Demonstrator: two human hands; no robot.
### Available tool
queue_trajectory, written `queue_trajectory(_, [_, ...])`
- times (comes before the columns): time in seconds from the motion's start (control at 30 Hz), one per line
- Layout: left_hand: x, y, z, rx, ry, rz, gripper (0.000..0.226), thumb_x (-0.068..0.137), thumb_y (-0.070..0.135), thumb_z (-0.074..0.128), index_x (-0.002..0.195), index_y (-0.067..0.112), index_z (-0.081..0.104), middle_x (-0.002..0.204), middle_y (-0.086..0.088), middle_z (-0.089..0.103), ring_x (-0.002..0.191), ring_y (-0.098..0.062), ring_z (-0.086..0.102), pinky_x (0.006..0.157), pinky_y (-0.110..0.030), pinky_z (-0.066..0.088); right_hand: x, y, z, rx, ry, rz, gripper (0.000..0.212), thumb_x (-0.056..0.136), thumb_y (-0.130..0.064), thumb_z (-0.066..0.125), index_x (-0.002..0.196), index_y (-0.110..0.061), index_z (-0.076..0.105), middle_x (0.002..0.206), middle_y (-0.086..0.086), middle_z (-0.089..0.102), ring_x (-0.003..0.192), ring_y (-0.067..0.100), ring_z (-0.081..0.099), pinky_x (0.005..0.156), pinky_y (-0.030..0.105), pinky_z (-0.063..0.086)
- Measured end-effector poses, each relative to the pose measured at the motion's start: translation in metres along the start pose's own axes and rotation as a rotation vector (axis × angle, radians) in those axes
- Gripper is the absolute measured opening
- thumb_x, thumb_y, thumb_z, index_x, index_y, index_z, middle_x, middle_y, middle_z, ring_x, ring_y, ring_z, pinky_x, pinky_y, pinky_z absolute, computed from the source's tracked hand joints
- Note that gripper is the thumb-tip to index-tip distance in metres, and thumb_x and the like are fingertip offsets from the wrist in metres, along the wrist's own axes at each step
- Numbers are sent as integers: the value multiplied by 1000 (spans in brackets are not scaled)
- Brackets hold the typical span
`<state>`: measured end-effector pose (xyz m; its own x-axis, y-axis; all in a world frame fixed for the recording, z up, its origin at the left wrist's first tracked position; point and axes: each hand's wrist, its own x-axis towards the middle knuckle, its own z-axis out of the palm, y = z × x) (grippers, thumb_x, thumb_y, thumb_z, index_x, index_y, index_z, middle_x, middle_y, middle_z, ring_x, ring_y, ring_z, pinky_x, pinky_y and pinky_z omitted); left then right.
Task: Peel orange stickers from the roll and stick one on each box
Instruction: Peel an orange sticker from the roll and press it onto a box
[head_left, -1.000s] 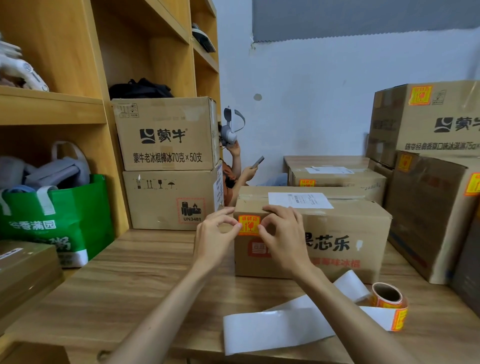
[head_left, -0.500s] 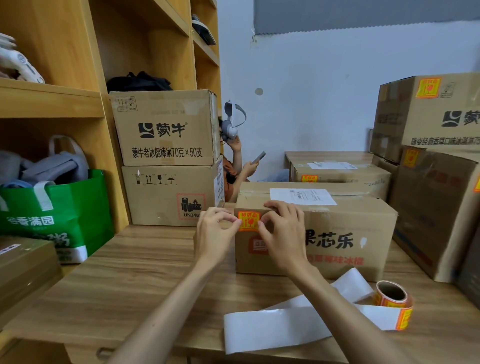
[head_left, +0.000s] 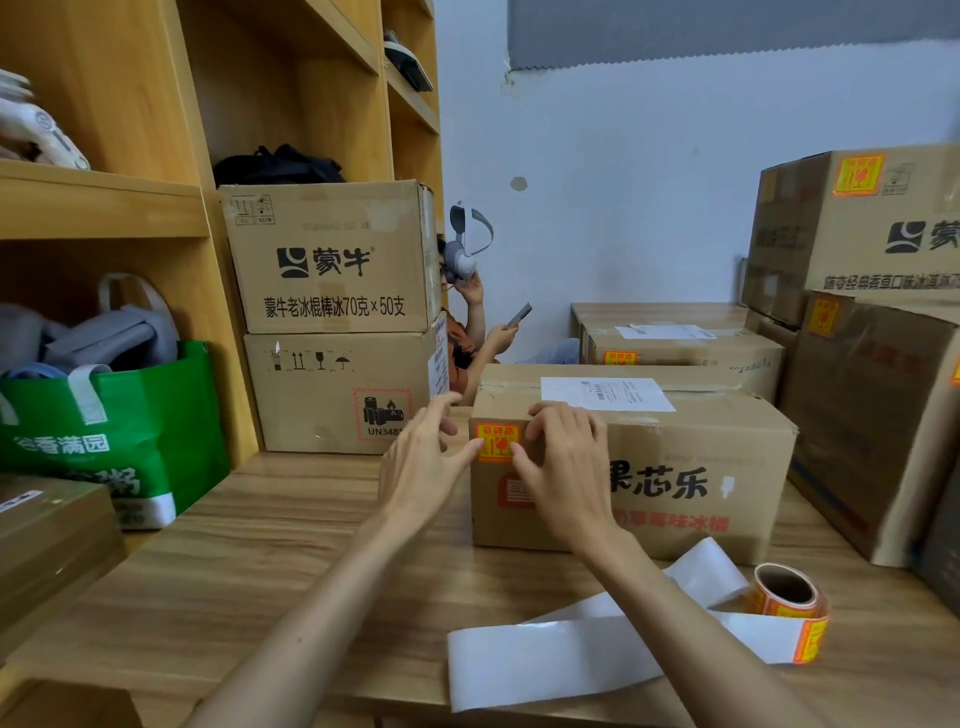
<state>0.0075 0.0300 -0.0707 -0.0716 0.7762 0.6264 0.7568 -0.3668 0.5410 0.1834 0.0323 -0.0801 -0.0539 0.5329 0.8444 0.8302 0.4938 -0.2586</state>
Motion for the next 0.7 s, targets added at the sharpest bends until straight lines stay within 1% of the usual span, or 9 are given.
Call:
queue_trajectory(0.03, [2, -2, -2, -43, -64, 7, 57, 91, 41, 72, 142, 39, 48, 101, 11, 63, 93, -10, 59, 74, -30, 46, 2, 0, -2, 18, -5, 4, 24, 84, -28, 74, 92, -18, 53, 99, -1, 60, 94, 18, 54, 91, 33, 38])
queue_trajectory(0.07, [4, -3, -4, -70, -124, 15, 62, 92, 41, 71, 147, 43, 43, 103, 12, 64, 95, -10, 59, 80, -33, 49, 4, 2, -4, 23, -12, 6, 28, 84, -31, 74, 98, -16, 54, 100, 0, 60, 94, 19, 55, 91, 33, 38])
queue_trajectory(0.13, [8, -6, -6, -95, -206, 28, 62, 93, 40, 69, 148, 47, 42, 106, 13, 65, 96, -9, 60, 86, -39, 54, 7, 8, -7, -19, -49, -2, 40, 85, -39, 71, 113, -13, 59, 112, 2, 64, 105, 21, 57, 98, 33, 36])
queue_trajectory(0.2, [11, -8, -7, -118, -223, 29, 56, 93, 40, 70, 145, 43, 49, 109, 13, 66, 98, -5, 60, 90, -43, 55, 11, 14, -10, -51, -114, -8, 48, 88, -49, 66, 121, -15, 63, 125, 1, 63, 118, 20, 54, 107, 34, 29])
queue_trajectory(0.3, [10, -11, -7, -168, -213, 47, 51, 91, 39, 72, 140, 37, 58, 106, 14, 67, 98, -1, 61, 91, -39, 54, 14, 24, -16, -36, -172, -10, 46, 89, -56, 61, 118, -20, 66, 123, -3, 65, 117, 17, 52, 108, 32, 27])
queue_trajectory(0.4, [6, -8, -5, -202, -190, 85, 44, 90, 38, 74, 133, 34, 64, 97, 14, 68, 95, -1, 61, 86, -36, 55, 13, 33, -20, 18, -173, -15, 43, 87, -58, 62, 112, -24, 66, 117, -7, 65, 112, 15, 52, 101, 31, 30])
queue_trajectory(0.5, [5, -2, -3, -206, -140, 103, 34, 88, 44, 74, 120, 33, 69, 91, 13, 69, 91, -3, 62, 79, -35, 55, 12, 38, -22, 33, -171, -12, 43, 86, -62, 61, 108, -26, 65, 113, -9, 63, 109, 13, 50, 96, 28, 29])
queue_trajectory(0.6, [7, 1, -1, -227, -119, 79, 30, 86, 50, 74, 108, 31, 68, 88, 10, 68, 88, -4, 62, 74, -36, 53, 13, 36, -22, 37, -157, 13, 44, 84, -64, 59, 103, -25, 64, 107, -9, 62, 105, 13, 50, 93, 30, 31])
queue_trajectory(0.7, [7, 3, 2, -252, -121, 53, 28, 86, 49, 75, 102, 29, 65, 88, 8, 66, 85, -5, 61, 72, -36, 53, 13, 32, -18, 8, -119, 24, 44, 85, -64, 59, 99, -23, 64, 103, -7, 62, 100, 16, 50, 91, 33, 34])
